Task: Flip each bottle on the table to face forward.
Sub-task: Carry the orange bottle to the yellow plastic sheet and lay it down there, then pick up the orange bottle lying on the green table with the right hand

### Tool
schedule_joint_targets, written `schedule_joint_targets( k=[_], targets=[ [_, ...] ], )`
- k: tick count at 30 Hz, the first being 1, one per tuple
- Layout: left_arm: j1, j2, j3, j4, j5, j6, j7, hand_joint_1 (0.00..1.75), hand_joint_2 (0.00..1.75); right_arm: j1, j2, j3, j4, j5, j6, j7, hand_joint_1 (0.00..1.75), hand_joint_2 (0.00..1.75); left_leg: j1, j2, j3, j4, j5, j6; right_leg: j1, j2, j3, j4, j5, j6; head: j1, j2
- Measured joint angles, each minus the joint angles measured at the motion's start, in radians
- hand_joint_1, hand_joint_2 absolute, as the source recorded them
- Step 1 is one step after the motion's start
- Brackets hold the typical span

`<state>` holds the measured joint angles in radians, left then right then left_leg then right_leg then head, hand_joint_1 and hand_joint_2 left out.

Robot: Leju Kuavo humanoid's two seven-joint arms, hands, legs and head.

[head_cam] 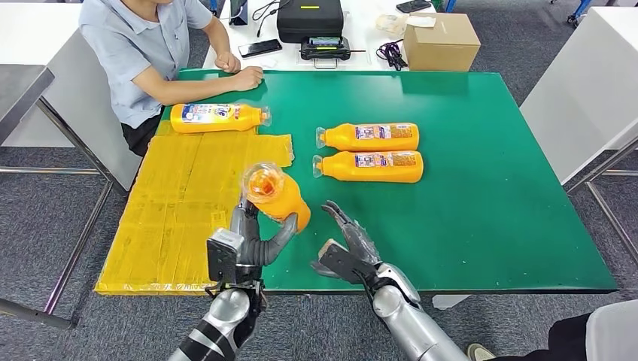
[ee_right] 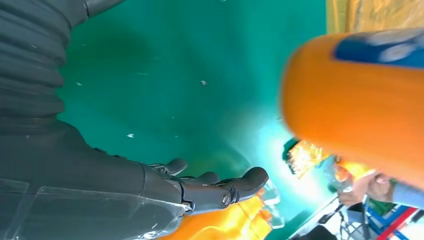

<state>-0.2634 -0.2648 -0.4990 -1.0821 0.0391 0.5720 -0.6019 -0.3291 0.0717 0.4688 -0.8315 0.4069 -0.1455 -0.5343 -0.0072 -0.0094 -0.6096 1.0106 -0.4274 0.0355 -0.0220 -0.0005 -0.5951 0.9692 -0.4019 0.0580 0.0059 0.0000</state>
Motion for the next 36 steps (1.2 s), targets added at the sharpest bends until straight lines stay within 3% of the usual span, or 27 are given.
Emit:
schedule_joint_targets(
  k=[4, 6, 8, 11, 16, 21, 36],
  targets=[
    [0.001, 0.015, 0.001, -0.009, -0.116, 0.056, 0.028, 1.75, 1.75, 0.009, -0.002, -0.014, 0.0, 0.001, -0.005, 0.001, 0.0, 1.75, 0.0, 0.0, 0.0, 0.0, 0.0, 0.0, 0.0, 0.0, 0.0, 0.0, 0.0, 0.0, 0.0, 0.0],
    [0.005, 0.021, 0.015, -0.01, -0.337, 0.102, 0.067, 1.75, 1.75, 0.016, -0.002, -0.023, -0.001, 0.004, -0.006, 0.0, 0.0, 1.75, 0.0, 0.0, 0.0, 0.0, 0.0, 0.0, 0.0, 0.0, 0.0, 0.0, 0.0, 0.0, 0.0, 0.0],
    [0.016, 0.021, 0.061, -0.012, -0.658, 0.12, 0.117, 1.75, 1.75, 0.025, -0.002, -0.035, -0.004, 0.006, -0.006, -0.002, 0.0, 1.75, 0.0, 0.0, 0.0, 0.0, 0.0, 0.0, 0.0, 0.0, 0.0, 0.0, 0.0, 0.0, 0.0, 0.0],
    [0.025, 0.024, 0.148, -0.014, -1.025, 0.123, 0.229, 1.75, 1.75, 0.038, -0.002, -0.059, -0.015, 0.008, 0.001, -0.008, 0.0, 1.75, 0.0, 0.001, 0.0, 0.0, 0.0, 0.0, 0.0, 0.0, 0.0, 0.0, 0.0, 0.0, 0.0, 0.0],
    [-0.001, 0.064, 0.213, 0.01, -1.371, 0.107, 0.482, 1.75, 1.75, 0.059, -0.001, -0.097, -0.041, 0.014, 0.023, -0.01, 0.0, 1.75, 0.001, 0.0, 0.0, 0.0, 0.001, -0.001, 0.001, 0.0, -0.001, 0.0, 0.0, 0.0, 0.0, 0.0],
    [-0.065, 0.113, 0.203, 0.091, -1.488, 0.032, 0.629, 1.75, 1.75, 0.07, 0.002, -0.127, -0.056, 0.018, 0.041, -0.012, 0.0, 1.75, 0.001, 0.0, 0.0, 0.0, 0.001, -0.001, 0.001, 0.0, 0.0, 0.0, 0.0, 0.0, 0.0, 0.0],
    [-0.177, 0.155, 0.169, 0.273, -1.495, -0.057, 0.69, 1.75, 1.75, 0.074, 0.01, -0.15, -0.066, 0.023, 0.069, -0.016, 0.0, 1.75, 0.001, 0.0, 0.0, 0.0, 0.001, -0.001, 0.001, 0.0, -0.001, 0.0, 0.001, 0.0, 0.0, 0.0]
  ],
)
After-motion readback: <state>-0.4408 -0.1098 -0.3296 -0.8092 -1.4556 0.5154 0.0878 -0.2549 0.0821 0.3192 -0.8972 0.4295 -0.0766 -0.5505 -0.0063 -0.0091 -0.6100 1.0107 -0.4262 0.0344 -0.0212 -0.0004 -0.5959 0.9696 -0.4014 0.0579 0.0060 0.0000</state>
